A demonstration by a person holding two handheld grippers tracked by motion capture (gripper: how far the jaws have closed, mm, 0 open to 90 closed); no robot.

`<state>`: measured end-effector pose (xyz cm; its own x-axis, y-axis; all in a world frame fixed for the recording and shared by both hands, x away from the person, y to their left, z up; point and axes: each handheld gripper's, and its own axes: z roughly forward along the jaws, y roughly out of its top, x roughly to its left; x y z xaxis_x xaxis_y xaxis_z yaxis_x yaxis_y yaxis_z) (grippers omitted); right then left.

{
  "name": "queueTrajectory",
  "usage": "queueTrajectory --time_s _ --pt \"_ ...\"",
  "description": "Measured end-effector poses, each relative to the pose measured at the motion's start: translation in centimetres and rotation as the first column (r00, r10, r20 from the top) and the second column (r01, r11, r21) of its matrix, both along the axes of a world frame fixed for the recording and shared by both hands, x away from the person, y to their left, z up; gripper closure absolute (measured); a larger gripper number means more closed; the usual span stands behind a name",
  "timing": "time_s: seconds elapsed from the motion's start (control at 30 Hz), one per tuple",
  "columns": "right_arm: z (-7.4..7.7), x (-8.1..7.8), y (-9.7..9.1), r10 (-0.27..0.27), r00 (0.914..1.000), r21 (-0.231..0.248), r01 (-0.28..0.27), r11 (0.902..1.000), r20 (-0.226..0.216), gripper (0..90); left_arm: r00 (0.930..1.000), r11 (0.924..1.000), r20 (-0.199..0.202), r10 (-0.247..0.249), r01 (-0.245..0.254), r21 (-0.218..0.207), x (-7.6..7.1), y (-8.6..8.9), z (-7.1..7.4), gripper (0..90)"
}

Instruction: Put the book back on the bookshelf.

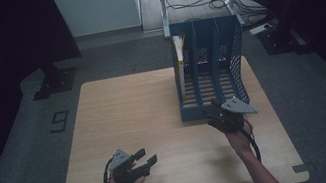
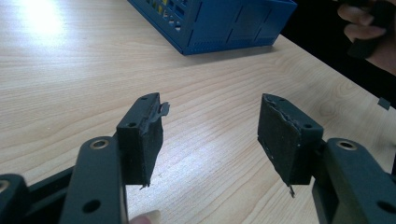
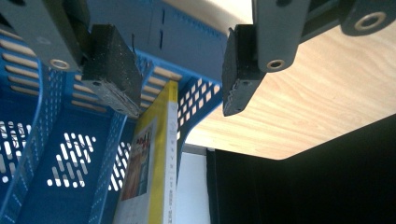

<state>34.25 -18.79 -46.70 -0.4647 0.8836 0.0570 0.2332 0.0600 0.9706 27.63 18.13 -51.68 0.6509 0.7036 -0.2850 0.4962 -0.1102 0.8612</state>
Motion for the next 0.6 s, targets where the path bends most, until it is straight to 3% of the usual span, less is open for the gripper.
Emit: queueTrajectory --time_s 0.6 --pt "-3.6 -4.5 -3.1 0.002 0.9995 -0.032 -0.003 0.9995 -0.032 47.1 1.0000 1.0000 -0.004 0.002 -0.002 0.008 0.0 0.0 -0.2 40.4"
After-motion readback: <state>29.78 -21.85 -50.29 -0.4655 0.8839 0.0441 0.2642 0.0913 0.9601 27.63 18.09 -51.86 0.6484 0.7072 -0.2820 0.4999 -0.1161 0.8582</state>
